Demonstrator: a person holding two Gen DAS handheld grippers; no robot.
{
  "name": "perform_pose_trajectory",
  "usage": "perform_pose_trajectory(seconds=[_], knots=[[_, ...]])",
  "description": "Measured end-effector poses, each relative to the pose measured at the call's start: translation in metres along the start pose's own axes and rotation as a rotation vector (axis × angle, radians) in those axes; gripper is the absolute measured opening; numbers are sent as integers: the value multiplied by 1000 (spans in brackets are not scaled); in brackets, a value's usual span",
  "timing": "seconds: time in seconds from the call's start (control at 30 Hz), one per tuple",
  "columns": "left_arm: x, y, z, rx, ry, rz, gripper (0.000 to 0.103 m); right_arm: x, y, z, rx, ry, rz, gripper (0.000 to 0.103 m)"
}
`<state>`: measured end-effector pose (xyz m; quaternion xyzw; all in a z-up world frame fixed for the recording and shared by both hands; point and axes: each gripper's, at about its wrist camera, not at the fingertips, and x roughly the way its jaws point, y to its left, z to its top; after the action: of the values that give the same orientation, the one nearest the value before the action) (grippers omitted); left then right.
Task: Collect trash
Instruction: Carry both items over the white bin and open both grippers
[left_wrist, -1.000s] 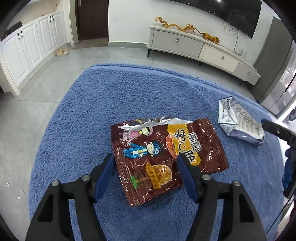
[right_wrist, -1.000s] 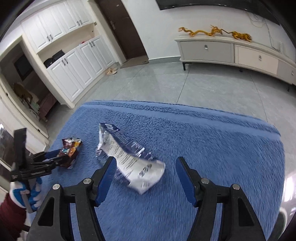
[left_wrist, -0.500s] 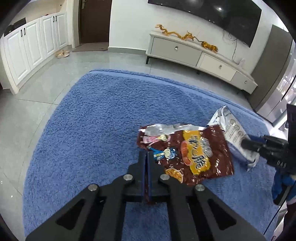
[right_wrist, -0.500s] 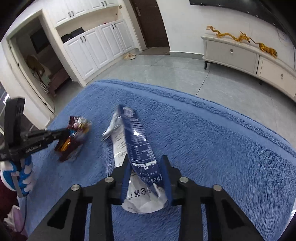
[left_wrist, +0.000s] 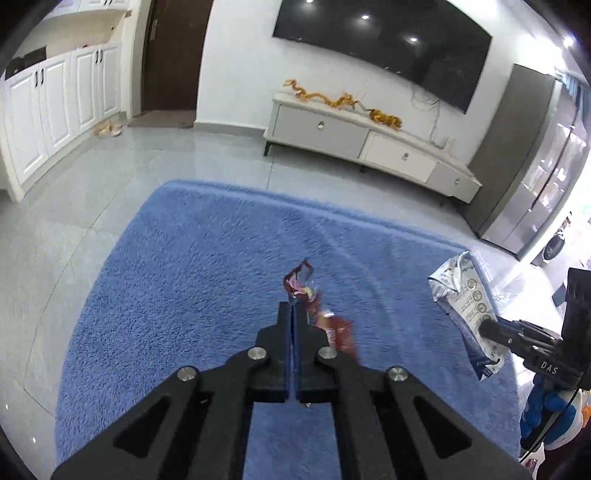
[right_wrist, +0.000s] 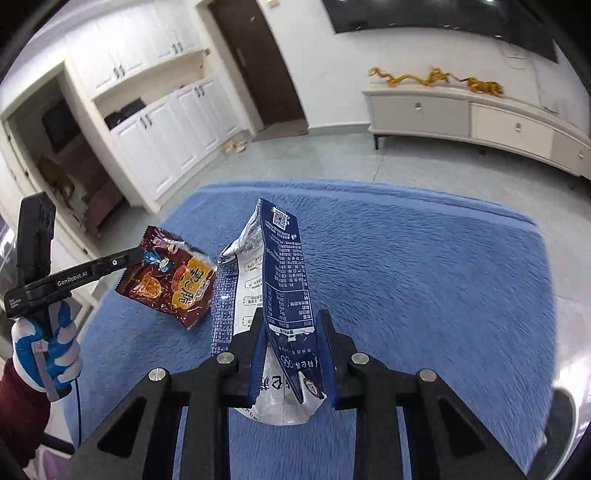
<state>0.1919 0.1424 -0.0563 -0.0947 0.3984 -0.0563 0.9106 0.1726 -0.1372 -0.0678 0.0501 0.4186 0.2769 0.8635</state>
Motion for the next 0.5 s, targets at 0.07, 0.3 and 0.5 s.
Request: perform_pose_trajectory(seconds=[0.07, 0.3, 0.5], knots=[[-11, -11, 1, 18, -14, -16, 1, -19, -3, -1, 30, -36, -11, 24], [-41, -68, 11, 102, -49, -82, 1, -88, -16, -23, 146, -164, -71, 24], [-58, -129, 21, 180, -82, -159, 1, -141, -42, -42, 232, -231, -155, 24]])
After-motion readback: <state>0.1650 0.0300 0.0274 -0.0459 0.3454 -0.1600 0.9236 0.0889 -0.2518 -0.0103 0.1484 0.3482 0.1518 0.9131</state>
